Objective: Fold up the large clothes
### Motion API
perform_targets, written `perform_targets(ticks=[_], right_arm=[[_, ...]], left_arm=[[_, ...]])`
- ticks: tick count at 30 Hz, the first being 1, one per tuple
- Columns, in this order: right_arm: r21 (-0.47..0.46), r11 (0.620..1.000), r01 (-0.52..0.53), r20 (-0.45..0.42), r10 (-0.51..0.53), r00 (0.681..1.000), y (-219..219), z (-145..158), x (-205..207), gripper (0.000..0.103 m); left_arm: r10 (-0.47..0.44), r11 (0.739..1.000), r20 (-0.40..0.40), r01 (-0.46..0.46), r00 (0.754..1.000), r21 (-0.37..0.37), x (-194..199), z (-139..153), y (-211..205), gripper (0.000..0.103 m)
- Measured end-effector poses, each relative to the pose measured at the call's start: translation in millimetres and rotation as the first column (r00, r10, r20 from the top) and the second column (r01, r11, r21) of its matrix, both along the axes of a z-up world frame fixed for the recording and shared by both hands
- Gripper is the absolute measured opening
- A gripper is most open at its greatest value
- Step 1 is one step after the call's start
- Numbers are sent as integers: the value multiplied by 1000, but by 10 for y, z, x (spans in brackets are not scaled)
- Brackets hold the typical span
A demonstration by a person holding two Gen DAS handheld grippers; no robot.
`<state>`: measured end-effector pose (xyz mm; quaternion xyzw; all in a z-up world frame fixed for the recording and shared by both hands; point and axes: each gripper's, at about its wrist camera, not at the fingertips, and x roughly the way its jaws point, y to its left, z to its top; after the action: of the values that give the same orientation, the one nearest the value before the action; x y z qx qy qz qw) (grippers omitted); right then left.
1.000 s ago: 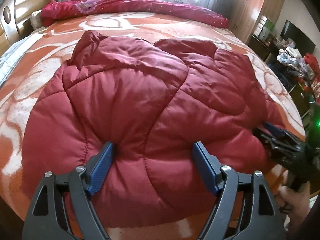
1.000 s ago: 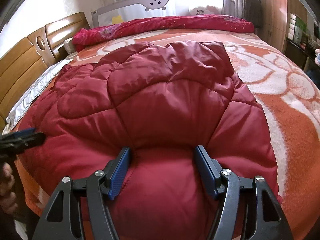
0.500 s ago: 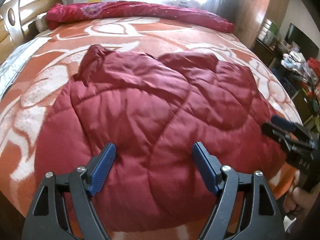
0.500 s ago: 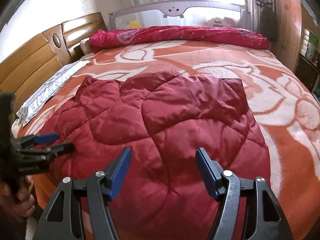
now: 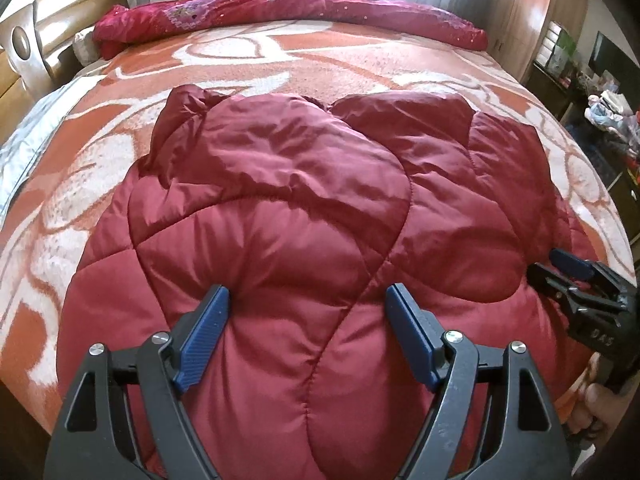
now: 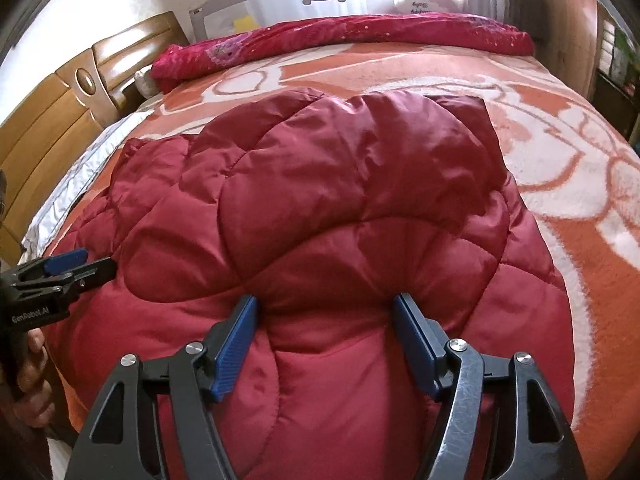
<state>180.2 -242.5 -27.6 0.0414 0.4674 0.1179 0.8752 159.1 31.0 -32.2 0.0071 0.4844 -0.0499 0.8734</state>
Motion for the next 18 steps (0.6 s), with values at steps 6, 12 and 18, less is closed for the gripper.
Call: perform_targets(ticks=[6,12,18], right_arm=[[-62,998,7,80,-2,997,36,295,13,70],[-11,1000,18,1,-18,1000,-105,-81,201,72],[2,1000,21,-1,-21,1000,-89,-88,201,72]], left_arm=[[-1,1000,-4,1,1000,8,27,-7,-7,80],[-7,1000,-2,7,1000,15,50,-19,-25,81],[-8,1000,-2,8,1000,20,53,-33,-34,81]])
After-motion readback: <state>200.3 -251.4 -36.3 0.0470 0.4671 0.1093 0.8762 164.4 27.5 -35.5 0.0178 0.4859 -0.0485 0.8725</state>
